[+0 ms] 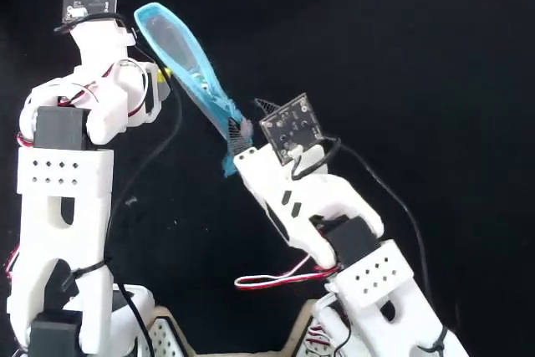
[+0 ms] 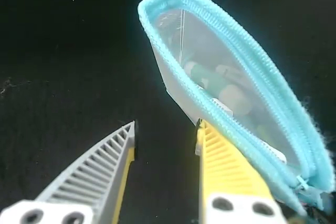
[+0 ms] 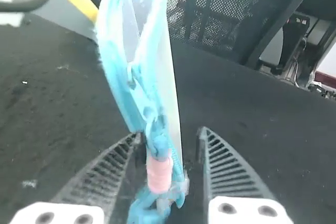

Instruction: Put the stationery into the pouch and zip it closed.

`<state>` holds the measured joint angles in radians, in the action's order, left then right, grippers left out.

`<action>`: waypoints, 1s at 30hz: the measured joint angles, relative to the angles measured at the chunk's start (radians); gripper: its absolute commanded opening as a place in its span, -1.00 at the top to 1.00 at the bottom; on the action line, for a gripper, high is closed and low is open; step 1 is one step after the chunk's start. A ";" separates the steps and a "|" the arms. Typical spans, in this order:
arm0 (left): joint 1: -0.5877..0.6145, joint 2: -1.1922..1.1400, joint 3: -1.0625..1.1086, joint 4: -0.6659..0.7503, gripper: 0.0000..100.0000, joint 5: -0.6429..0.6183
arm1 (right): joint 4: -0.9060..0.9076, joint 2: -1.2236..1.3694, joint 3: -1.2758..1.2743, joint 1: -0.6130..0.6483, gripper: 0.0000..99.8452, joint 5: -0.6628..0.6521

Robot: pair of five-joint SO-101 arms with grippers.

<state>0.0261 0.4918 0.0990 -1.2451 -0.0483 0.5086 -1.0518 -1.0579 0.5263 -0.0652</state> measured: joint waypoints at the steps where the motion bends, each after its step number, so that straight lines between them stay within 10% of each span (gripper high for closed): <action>1: 0.000 0.000 0.000 0.000 0.61 0.000 | 0.000 0.000 0.000 0.011 0.70 0.000; 17: -0.003 0.000 0.000 0.000 0.61 0.000 | 0.000 0.002 0.003 0.078 0.70 -0.135; 30: -0.040 0.000 0.000 0.000 0.61 0.000 | 0.000 0.002 -0.055 0.081 0.69 -0.005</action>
<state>-0.0138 0.4918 0.0990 -1.2451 -0.0483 0.5086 -1.0503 -1.1132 0.6076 -0.0698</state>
